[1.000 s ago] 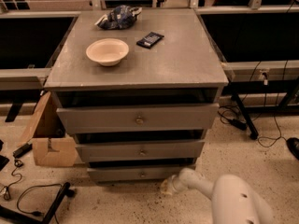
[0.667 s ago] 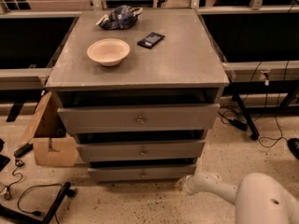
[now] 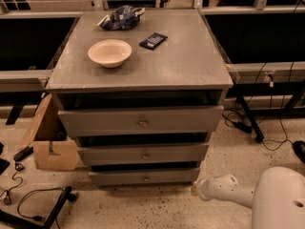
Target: Close bottom drawer
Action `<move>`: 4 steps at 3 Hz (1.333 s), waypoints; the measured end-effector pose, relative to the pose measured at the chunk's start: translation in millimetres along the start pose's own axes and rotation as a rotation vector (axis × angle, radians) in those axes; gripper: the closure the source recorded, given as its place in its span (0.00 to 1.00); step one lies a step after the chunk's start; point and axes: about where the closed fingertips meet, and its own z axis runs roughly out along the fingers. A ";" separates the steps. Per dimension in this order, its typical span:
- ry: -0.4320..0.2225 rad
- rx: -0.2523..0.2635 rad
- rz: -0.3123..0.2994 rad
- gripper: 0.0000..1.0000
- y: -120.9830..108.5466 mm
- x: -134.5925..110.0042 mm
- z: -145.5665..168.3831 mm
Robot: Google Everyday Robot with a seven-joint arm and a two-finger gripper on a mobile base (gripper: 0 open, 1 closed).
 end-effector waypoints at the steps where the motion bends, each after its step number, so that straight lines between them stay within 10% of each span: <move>1: 0.000 0.000 0.000 1.00 0.1 0.0 0.0; 4: 0.214 -0.107 -0.018 1.00 53.4 56.2 -122.6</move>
Offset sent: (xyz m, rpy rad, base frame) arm -0.0575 -0.0397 0.0260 -0.1266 0.1340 -0.0146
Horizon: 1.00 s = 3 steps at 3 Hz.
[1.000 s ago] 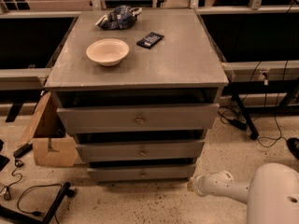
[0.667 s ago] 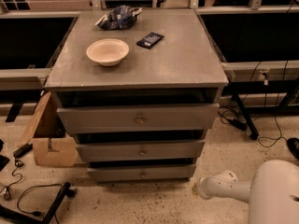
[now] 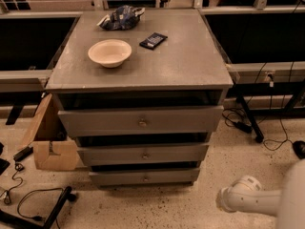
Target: Close bottom drawer
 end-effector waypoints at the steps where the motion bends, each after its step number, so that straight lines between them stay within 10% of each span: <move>1: 0.066 0.069 0.072 1.00 16.8 14.6 -65.8; 3: 0.074 0.245 0.042 1.00 -26.8 2.0 -119.9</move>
Offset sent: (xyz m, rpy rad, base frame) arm -0.0411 -0.0163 0.1219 -0.0293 -0.2799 -0.1799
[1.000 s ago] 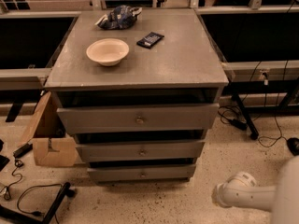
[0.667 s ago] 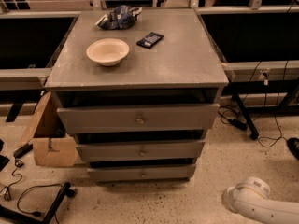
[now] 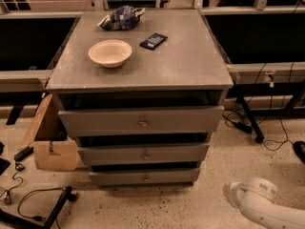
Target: Close bottom drawer
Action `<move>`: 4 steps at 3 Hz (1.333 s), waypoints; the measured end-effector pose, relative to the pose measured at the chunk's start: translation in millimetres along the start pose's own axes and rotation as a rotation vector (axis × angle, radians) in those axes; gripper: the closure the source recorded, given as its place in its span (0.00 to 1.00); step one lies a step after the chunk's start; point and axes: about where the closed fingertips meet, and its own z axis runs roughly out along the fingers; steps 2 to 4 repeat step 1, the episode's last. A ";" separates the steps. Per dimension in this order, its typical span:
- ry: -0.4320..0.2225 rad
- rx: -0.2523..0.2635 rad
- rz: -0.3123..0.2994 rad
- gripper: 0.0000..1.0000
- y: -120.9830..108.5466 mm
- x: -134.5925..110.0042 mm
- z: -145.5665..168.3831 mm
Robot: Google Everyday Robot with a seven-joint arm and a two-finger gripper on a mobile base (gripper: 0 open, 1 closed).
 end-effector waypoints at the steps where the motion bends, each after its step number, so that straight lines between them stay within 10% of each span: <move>1: 0.000 0.003 -0.006 0.81 -2.1 -1.1 -0.5; 4: 0.000 0.003 -0.006 0.81 -2.1 -1.1 -0.5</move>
Offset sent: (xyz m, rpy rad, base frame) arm 0.0000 0.0000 0.0000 0.0000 0.0000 0.0000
